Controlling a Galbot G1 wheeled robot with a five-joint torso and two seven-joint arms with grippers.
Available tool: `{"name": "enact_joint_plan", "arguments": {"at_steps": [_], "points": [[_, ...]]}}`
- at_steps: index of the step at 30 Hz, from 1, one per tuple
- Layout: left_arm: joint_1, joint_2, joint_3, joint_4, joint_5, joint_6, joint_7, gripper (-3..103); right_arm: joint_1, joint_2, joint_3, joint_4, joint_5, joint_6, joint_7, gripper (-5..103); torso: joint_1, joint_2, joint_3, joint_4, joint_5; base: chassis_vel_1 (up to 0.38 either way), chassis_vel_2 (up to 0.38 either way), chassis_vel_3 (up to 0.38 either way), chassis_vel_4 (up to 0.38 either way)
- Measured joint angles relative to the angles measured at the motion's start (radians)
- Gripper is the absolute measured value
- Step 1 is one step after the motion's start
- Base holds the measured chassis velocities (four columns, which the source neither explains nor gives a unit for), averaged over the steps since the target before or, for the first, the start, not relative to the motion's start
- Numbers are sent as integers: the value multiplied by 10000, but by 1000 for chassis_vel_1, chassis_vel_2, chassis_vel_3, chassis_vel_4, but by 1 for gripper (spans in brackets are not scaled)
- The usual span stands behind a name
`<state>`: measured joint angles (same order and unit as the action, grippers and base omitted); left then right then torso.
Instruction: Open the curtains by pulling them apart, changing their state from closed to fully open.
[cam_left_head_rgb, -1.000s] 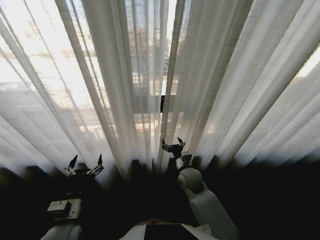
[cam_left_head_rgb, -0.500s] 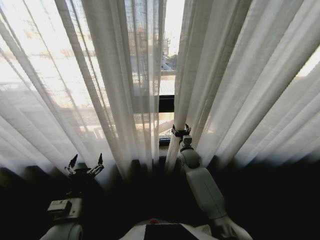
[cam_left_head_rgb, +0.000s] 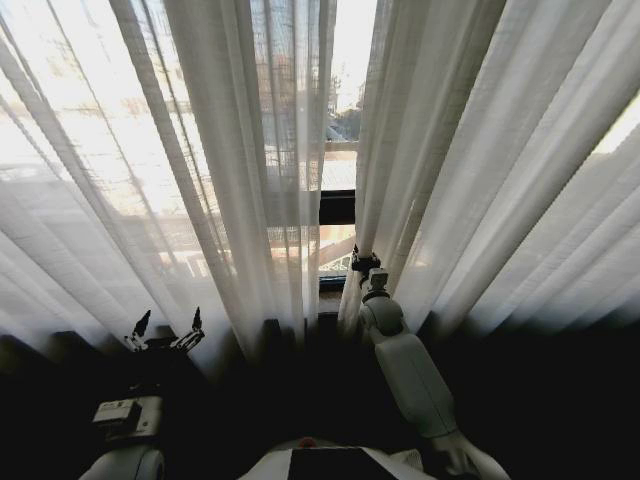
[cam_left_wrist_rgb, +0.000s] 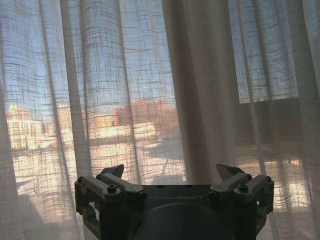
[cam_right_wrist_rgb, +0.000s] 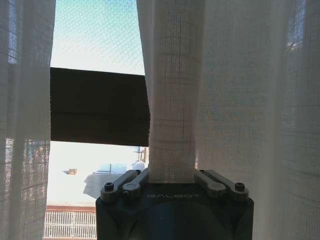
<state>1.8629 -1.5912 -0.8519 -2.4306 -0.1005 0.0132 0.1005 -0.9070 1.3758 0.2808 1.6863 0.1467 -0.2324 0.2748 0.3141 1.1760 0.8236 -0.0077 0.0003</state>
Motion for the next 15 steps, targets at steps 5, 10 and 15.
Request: {"name": "enact_joint_plan", "arguments": {"at_steps": [5,10,15], "points": [[2,0,12,-26,-4,9,-1,100,-89,-45,17,136,77,-6,-4,2,0,0,0,0,0,0,0,0,0],[-19,0,14,-53,-41,53,0,100,-180,-150,40,265,180,-34,-7,0,-1,0,0,0,0,0,0,0,0],[-60,1,6,-87,-169,268,1,100,-282,-238,45,522,308,-296,-76,0,-2,0,0,0,0,0,0,0,0]]}}
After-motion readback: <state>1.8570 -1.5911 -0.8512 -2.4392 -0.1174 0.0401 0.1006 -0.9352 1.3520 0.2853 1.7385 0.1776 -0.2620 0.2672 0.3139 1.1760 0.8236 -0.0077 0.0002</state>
